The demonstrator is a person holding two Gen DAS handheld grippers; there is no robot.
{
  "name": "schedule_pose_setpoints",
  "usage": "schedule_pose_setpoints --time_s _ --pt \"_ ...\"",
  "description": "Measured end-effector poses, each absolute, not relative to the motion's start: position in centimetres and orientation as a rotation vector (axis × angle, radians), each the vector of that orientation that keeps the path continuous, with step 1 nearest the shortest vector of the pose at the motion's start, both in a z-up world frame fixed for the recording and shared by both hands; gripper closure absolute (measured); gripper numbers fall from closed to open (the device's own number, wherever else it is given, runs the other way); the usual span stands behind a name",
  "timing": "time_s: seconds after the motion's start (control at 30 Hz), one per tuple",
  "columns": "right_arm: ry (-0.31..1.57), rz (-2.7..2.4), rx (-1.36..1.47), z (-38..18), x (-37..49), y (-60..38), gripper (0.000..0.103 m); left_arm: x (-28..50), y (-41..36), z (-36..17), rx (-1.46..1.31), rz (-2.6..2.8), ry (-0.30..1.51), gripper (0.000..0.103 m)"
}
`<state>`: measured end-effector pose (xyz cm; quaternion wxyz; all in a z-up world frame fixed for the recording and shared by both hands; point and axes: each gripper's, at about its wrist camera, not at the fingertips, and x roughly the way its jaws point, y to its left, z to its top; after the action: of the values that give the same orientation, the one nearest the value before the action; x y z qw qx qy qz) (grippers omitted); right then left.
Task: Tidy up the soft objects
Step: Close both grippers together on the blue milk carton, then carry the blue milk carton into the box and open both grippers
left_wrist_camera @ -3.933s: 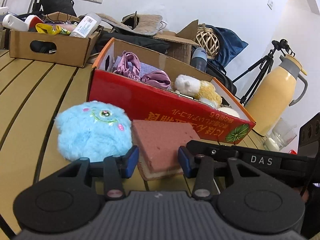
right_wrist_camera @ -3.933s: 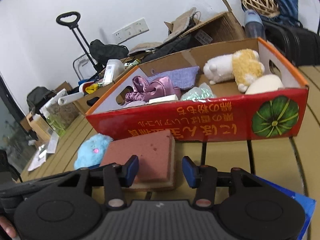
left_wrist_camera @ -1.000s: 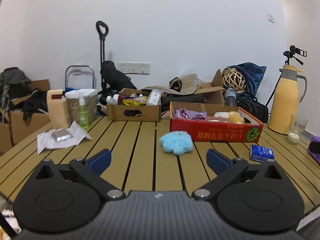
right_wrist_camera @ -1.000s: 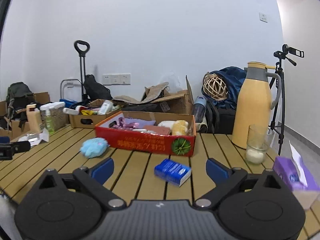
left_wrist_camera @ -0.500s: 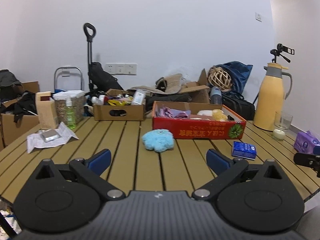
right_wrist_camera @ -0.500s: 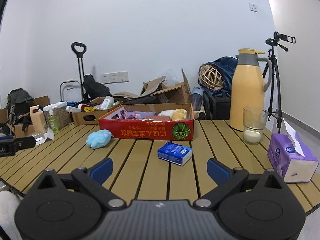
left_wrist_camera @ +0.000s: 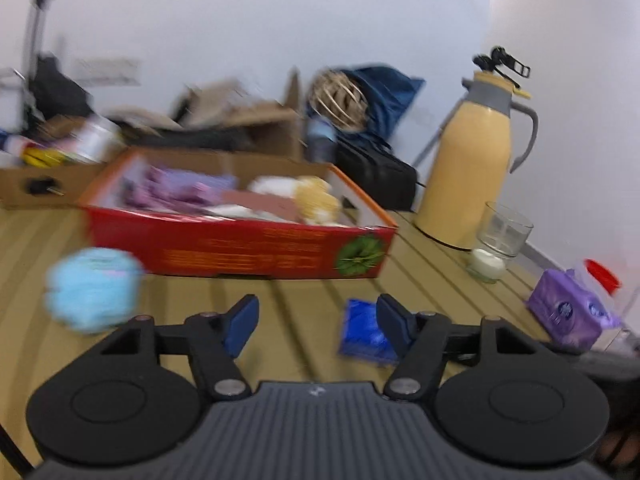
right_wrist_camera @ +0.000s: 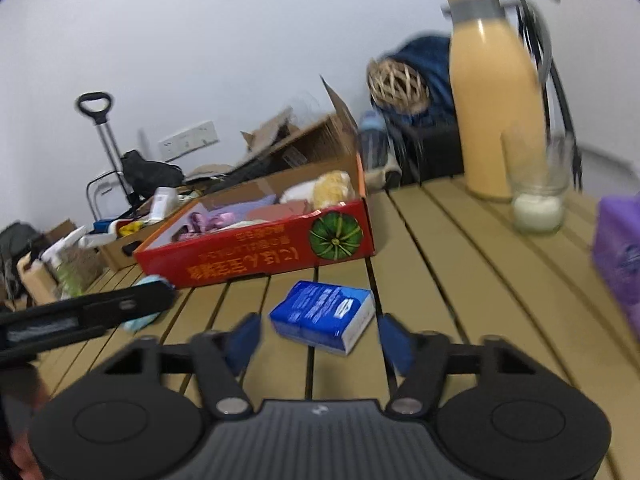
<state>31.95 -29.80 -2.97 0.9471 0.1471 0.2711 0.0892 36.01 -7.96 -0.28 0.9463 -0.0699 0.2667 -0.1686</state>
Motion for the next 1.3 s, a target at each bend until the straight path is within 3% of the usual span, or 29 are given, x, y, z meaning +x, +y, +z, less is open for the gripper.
schedule_pose_setpoints --time_s 0.07,0.13,0.2,0.3,0.57,0.63,1.0,1.3 --pt "0.573 0.161 0.327 -4.2 34.6 -30.0 0.053 38.7 -9.0 -1.6 -0.185 -0.362 0.611 0.059" --pt "0.592 0.156 0.345 -5.4 36.1 -30.1 0.069 40.7 -9.6 -3.2 -0.227 -0.407 0.679 0.069" --pt "0.599 0.154 0.396 -6.8 36.9 -30.2 0.073 41.7 -9.8 -4.6 -0.236 -0.437 0.719 0.082" --pt "0.585 0.153 0.420 -7.1 37.0 -30.4 0.078 41.5 -9.5 -5.5 -0.236 -0.467 0.695 0.083" --pt "0.594 0.165 0.456 -7.5 37.7 -30.7 0.078 41.4 -9.3 -5.3 -0.250 -0.465 0.695 0.083" --pt "0.591 0.170 0.463 -7.3 37.5 -30.8 0.084 40.5 -9.1 -4.6 -0.261 -0.451 0.706 0.084" --pt "0.476 0.328 0.350 0.4 24.5 -26.7 0.087 23.8 -4.2 3.2 -0.229 -0.390 0.486 0.084" --pt "0.403 0.377 0.294 4.1 19.7 -24.6 0.087 19.2 -2.6 6.2 -0.241 -0.372 0.383 0.084"
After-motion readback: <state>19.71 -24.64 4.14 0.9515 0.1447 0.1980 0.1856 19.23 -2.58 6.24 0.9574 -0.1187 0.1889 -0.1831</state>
